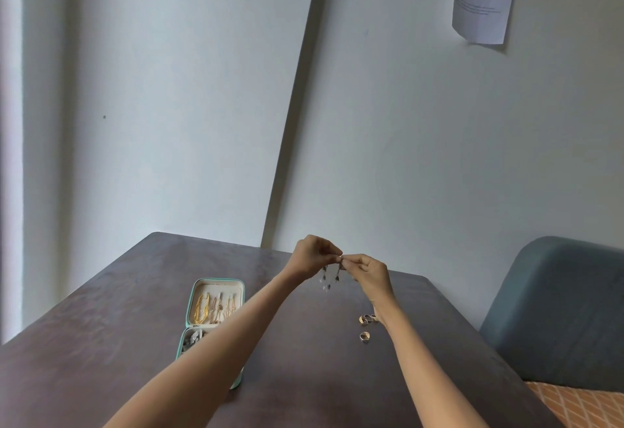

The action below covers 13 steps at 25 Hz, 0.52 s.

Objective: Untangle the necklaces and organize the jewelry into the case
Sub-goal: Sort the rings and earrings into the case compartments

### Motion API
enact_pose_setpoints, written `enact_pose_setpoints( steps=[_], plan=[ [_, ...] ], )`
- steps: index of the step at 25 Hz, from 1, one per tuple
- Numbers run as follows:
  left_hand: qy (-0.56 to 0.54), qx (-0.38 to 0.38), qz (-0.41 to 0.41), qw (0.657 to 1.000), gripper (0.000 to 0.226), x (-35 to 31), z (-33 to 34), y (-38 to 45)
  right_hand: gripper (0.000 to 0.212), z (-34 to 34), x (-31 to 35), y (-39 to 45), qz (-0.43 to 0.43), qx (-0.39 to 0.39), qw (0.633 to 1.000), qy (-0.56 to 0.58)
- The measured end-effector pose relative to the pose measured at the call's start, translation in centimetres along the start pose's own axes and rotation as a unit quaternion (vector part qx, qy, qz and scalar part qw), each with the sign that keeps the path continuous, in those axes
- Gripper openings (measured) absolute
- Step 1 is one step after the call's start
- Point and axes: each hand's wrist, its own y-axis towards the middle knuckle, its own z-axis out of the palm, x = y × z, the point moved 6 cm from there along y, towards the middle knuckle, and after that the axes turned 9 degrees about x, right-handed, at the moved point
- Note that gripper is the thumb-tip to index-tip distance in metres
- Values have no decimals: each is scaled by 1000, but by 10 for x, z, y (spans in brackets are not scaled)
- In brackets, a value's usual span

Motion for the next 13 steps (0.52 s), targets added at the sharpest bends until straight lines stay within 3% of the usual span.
enact_pose_setpoints(
  steps=[13],
  plan=[
    [-80, -7, -14, 997, 9, 17, -12, -10, 6, 15, 11, 10, 11, -6, 1000, -6]
  ],
)
